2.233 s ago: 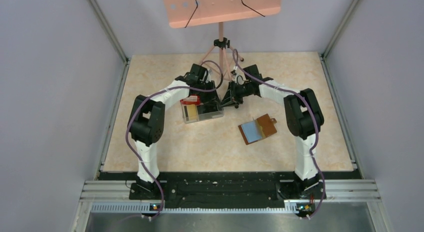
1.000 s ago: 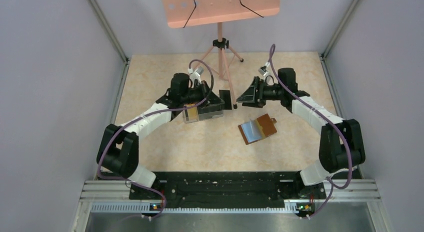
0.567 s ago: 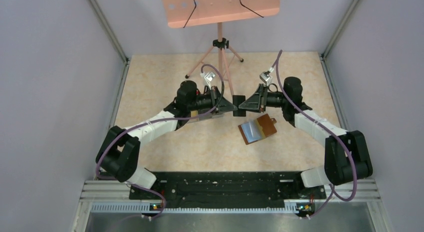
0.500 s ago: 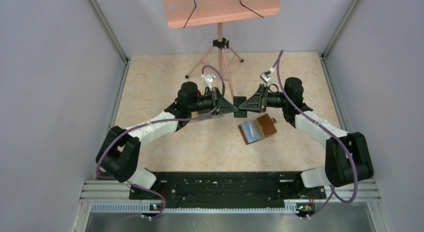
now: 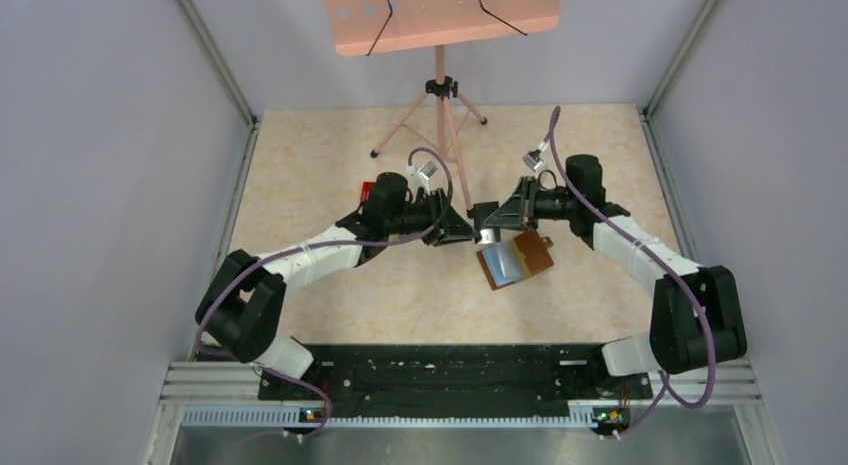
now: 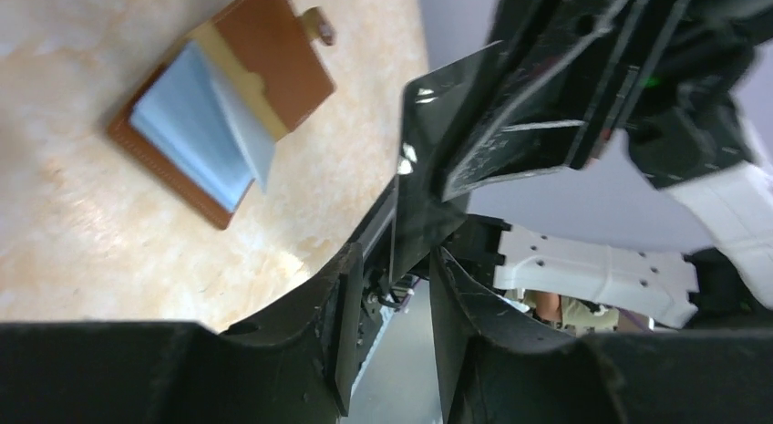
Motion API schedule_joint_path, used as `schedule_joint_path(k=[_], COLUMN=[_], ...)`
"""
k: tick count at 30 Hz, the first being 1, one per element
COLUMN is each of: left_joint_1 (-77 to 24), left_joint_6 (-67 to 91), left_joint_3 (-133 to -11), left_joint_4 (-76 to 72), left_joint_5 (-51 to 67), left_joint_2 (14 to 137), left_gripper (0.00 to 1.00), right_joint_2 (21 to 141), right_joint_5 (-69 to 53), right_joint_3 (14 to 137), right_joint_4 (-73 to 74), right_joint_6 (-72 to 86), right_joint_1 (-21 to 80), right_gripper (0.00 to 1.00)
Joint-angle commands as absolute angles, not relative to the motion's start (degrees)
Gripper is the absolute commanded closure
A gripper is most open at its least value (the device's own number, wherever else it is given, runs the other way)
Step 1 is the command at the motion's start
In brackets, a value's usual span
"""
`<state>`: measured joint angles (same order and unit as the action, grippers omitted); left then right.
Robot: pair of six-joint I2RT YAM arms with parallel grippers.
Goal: Put the credit cards into the card holder
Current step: Insert the credit card into the card holder.
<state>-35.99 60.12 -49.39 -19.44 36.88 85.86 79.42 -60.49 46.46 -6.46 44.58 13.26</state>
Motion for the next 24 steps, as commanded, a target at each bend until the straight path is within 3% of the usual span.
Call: schedule_joint_path(k=[1, 5, 12, 17, 24], left_joint_1=[-36.21, -36.86, -39.20, -39.37, -39.38], left_joint_6=[53.45, 46.01, 36.67, 34.64, 33.37], left_joint_3=[-58.33, -67.37, -78.12, -81.03, -81.75], left_joint_4=[1.61, 17.71, 30.17, 32.39, 33.29], left_joint_5=[31.62, 27.75, 25.35, 24.64, 25.39], left_joint_2=[91.00, 97.73, 106.49, 108.21, 109.15], left_gripper=[0.61, 0.61, 0.61, 0.61, 0.62], right_joint_2=[81.69, 85.27, 90.60, 97.32, 101.83], right_joint_5=[-50.79, -43.65, -34.45, -20.01, -2.71], right_joint_3=[53.56, 58.06, 63.76, 70.60, 76.90], right_joint_4=[15.56, 25.57, 31.69, 38.81, 46.81], right_joint_6=[28.01, 19.49, 15.40, 13.26, 11.32], right_joint_1=[12.06, 12.94, 21.16, 28.25, 29.50], right_gripper=[1.00, 1.00, 1.00, 1.00, 1.00])
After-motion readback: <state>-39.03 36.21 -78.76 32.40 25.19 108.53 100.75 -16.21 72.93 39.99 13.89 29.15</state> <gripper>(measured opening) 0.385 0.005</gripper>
